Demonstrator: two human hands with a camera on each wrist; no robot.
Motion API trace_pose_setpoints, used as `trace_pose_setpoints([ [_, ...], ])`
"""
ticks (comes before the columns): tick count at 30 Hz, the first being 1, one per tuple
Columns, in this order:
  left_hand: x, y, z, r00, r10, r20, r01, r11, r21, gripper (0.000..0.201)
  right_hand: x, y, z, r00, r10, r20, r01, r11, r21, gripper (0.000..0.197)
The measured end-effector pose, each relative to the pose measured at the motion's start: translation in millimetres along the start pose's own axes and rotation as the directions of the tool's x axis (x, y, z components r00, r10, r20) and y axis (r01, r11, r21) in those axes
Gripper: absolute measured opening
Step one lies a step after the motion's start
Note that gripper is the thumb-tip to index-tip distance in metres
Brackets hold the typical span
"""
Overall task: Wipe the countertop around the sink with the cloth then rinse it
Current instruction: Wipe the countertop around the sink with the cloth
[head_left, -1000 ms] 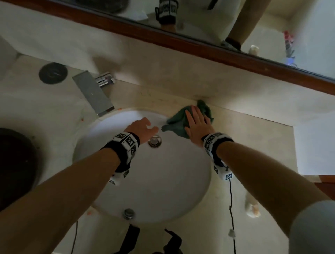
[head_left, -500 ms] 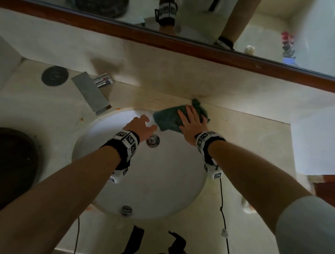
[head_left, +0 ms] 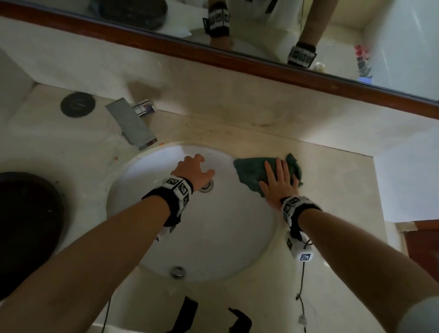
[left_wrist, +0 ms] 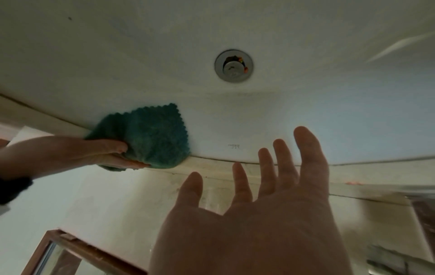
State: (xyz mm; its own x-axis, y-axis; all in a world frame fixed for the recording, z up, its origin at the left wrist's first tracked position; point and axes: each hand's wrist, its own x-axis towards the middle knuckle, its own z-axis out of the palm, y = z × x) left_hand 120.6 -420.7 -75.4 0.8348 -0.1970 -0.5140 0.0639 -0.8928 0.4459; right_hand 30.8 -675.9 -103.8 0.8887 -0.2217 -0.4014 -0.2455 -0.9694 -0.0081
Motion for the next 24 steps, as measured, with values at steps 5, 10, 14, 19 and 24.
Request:
trace_pose_setpoints([
  [5,7.3,-13.9,-3.1,1.000,-0.016,-0.023,0.017,0.999,0.037,0.059,43.0,-19.9,-11.3,0.991,-0.128,-0.035,0.126,0.990,-0.055,0.066],
  [10,8.7,-38.2,-8.5,0.997,-0.037,-0.068,0.042,0.996,0.083,0.057,85.1,-64.9,-31.2,0.954,-0.294,-0.056,0.287,0.952,-0.107,0.064],
  [14,6.7,-52.9,-16.2,0.994,-0.072,-0.087,0.081,0.992,0.101,0.056,104.6,-92.9,-36.0,0.916,-0.395,-0.069,0.383,0.912,-0.146,0.063],
  [19,1.1,-51.4,-19.2,0.995,-0.068,-0.078,0.082,0.978,0.190,0.056,104.6,-98.2,-35.3,0.914,-0.399,-0.077,0.389,0.913,-0.124,0.062],
  [24,-7.6,-37.5,-20.3,0.996,-0.021,-0.083,0.039,0.974,0.224,0.056,72.4,-72.8,-25.3,0.937,-0.341,-0.071,0.331,0.935,-0.125,0.060],
])
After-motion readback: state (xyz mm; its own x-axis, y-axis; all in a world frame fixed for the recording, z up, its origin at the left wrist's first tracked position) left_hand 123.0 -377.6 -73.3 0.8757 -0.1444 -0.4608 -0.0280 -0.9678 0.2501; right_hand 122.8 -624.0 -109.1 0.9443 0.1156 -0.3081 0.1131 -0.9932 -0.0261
